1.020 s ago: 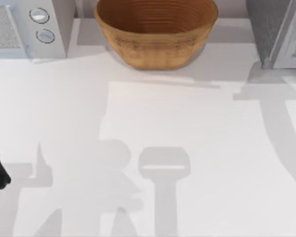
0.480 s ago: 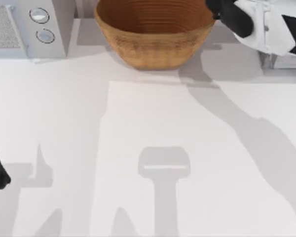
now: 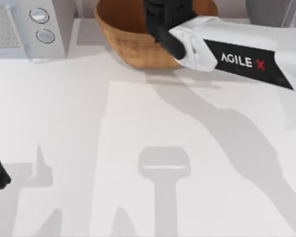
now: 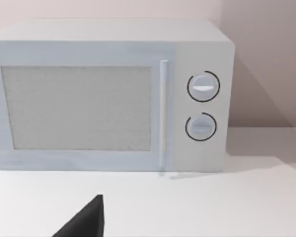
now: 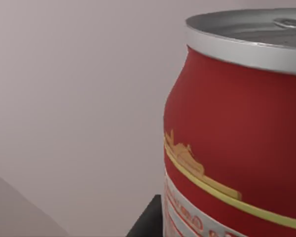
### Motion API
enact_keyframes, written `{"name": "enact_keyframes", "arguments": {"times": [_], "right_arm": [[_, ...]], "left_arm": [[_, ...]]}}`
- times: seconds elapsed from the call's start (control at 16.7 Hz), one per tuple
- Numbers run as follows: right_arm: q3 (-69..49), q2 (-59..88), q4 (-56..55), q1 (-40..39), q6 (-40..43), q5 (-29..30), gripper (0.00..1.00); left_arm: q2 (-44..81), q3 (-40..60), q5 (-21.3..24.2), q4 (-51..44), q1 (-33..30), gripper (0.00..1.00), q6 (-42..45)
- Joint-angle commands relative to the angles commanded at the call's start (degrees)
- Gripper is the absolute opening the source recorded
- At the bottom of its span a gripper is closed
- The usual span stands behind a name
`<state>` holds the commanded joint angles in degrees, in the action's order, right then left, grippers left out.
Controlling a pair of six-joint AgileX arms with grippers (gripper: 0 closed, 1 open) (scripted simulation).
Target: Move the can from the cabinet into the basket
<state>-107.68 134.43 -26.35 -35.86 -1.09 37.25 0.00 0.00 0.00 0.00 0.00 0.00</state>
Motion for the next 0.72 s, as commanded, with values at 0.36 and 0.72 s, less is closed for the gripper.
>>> {"name": "enact_keyframes", "arguments": {"times": [0.36,0.72], "right_arm": [[-0.43,0.84,0.28,0.35,-0.13,-0.35,0.00],[-7.26,5.38,1.82,1.43,0.09,-1.37,0.00]], "left_arm": [[0.00,0.00,0.00,0.00,0.00,1.00,0.00],[0.00,0.00,0.00,0.00,0.00,1.00,0.00]]}}
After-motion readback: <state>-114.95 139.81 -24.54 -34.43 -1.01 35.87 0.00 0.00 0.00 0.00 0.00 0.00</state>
